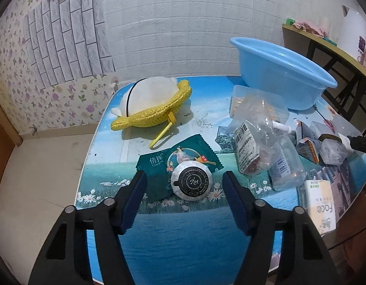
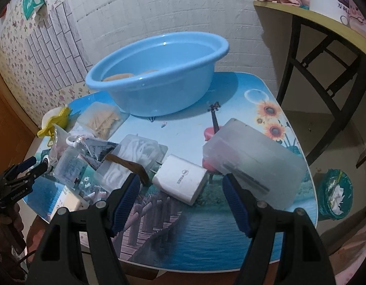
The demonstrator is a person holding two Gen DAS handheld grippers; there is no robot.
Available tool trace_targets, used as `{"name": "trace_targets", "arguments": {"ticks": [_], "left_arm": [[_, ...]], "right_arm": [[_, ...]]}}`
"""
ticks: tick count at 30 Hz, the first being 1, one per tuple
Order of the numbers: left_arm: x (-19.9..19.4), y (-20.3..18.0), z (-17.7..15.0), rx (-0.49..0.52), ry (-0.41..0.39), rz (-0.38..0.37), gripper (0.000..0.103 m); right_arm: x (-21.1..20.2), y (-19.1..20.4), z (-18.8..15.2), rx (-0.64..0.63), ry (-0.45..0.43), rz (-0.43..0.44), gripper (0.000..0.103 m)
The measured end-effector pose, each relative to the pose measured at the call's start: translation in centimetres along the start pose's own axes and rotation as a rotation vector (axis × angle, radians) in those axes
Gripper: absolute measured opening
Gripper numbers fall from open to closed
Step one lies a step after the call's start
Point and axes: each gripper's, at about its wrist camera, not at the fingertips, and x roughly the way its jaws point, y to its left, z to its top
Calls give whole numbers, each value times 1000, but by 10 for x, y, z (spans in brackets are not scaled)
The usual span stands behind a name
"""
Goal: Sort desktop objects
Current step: 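Grasp the black-lidded round tin with the left gripper while the right grasps the white charger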
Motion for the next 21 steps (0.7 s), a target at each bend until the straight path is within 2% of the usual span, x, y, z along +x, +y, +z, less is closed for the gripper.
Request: {"name": "trace_targets", "arguments": {"ticks": [1, 5, 9, 18, 20, 21], "left_arm": [[1, 1, 0, -1, 1, -3, 62], [8, 0, 1, 14, 8, -19, 46], [12, 0, 0, 27, 18, -36, 41], [6, -5, -1, 70, -8, -58, 37], [3, -7, -2, 75, -9, -62, 37], [2, -8, -2, 77, -10, -64, 37]], "right_arm": [[2, 1, 0, -2, 4, -4, 72], [7, 2, 2, 4, 21, -20, 72], [13, 0, 4, 28, 38, -21, 72], [21, 1, 5, 36, 59, -24, 72], [23, 1, 4, 28, 65, -31, 70], [24, 1, 3, 23, 68, -33, 64]]}}
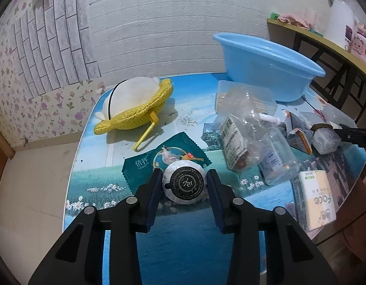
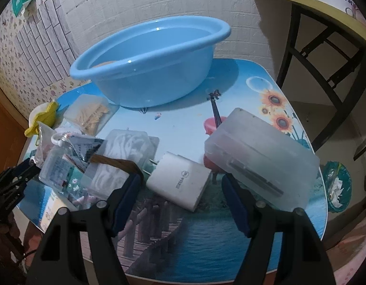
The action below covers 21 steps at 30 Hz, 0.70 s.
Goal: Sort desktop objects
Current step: 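Grasp the black-lidded round tin with the left gripper while the right grasps the white charger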
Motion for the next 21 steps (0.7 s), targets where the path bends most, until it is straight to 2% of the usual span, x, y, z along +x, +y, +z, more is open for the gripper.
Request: {"name": "trace_targets", "arguments": {"ticks": [1, 3, 21], "left_arm": [[-2, -1, -1, 2, -2, -3, 37], [-5, -4, -1, 3, -1, -14, 37], [-17, -24, -17, 28, 22, -40, 37]], "right_arm": [[2, 0, -1, -6, 7, 2, 58], [4, 1, -2, -18, 19, 22, 54], [-15, -9, -24, -142, -11, 30, 45]]}}
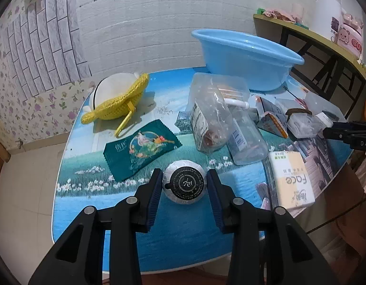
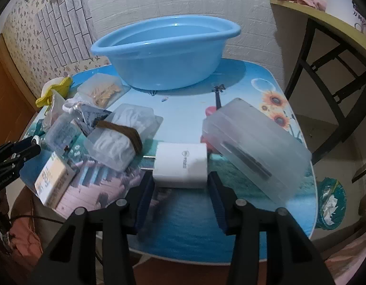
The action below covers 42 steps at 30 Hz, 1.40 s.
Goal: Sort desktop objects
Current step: 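Grasp the black-lidded round tin with the left gripper while the right grasps the white charger, then lift the tin and charger and carry both over the blue basin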
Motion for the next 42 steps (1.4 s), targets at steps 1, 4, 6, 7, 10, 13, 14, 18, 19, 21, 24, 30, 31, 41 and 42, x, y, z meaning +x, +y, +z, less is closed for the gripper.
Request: {"name": "trace_targets", "arguments": {"ticks": [1, 4, 6, 7, 10, 13, 14, 18, 19, 21, 24, 30, 31, 41, 42], "left_arm": [[0, 0, -1, -1, 3, 2, 37], [2, 0, -4, -1, 11, 5, 37], [3, 0, -5, -1, 14, 8, 37], [3, -1, -6, -1, 15, 8, 37], [3, -1, -6, 1, 16, 11, 37], [4, -1, -6, -1, 18, 9, 37], [4, 0, -6, -2, 18, 8, 37], [4, 0, -5, -3, 15, 4, 37], [4, 0, -5, -3, 14, 3, 37], [4, 0, -5, 0, 14, -1, 37], [5, 0, -5, 4, 11, -7, 38], [5, 1, -7, 7, 5, -11, 38], [5, 0, -7, 8, 4, -11, 38], [5, 0, -7, 4, 1, -12, 37], [5, 0, -6, 3, 2, -13, 37]], "right_arm": [[-2, -1, -2, 0, -3, 1, 45], [-6, 0, -4, -11, -13, 16, 46], [-8, 3, -4, -26, -21, 13, 50], [-8, 5, -3, -34, -27, 9, 59], [-7, 5, -2, -34, -35, 5, 69], [-5, 3, -1, -19, -33, 10, 70], [-4, 3, -1, -18, -34, 3, 71], [-2, 3, 0, -11, -44, -20, 78], [-1, 4, 0, -13, -50, -24, 80], [0, 5, 2, -17, -54, -25, 87], [3, 9, 4, -24, -56, -24, 89], [13, 12, 7, -23, -45, -39, 89], [14, 11, 7, -21, -45, -44, 89], [17, 6, 3, -22, -44, -41, 76], [17, 6, 3, -27, -46, -35, 72]]}}
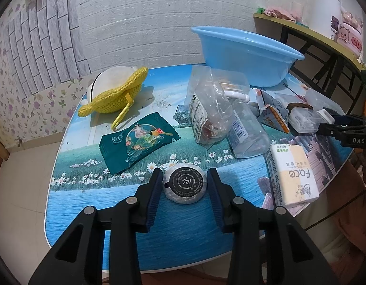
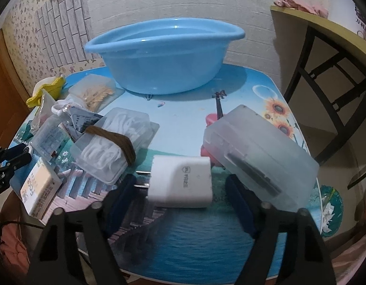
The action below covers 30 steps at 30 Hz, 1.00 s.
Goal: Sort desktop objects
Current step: 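Lift the tin and charger and carry both over the blue basin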
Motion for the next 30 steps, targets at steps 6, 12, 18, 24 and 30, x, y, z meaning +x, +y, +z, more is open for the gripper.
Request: {"name": "trace_targets", "arguments": {"ticks": [6, 12, 18, 24, 30], "left_arm": [[0, -1, 1, -1, 4, 1, 37], [-4, -3, 4, -3, -5, -9, 37], [-20, -4, 21, -7, -45, -22, 37], [-31, -5, 50, -8, -95, -25, 37], [-35, -13, 92, 18, -150, -43, 37]], "right_arm": [[-1, 0, 1, -14, -8, 22, 60], [-13, 1, 5, -15, -44, 51, 60], [-37, 7, 17, -34, -111, 82, 60], [-54, 12, 40, -47, -163, 115, 60], [-62, 14, 69, -63, -199, 144, 60]]}}
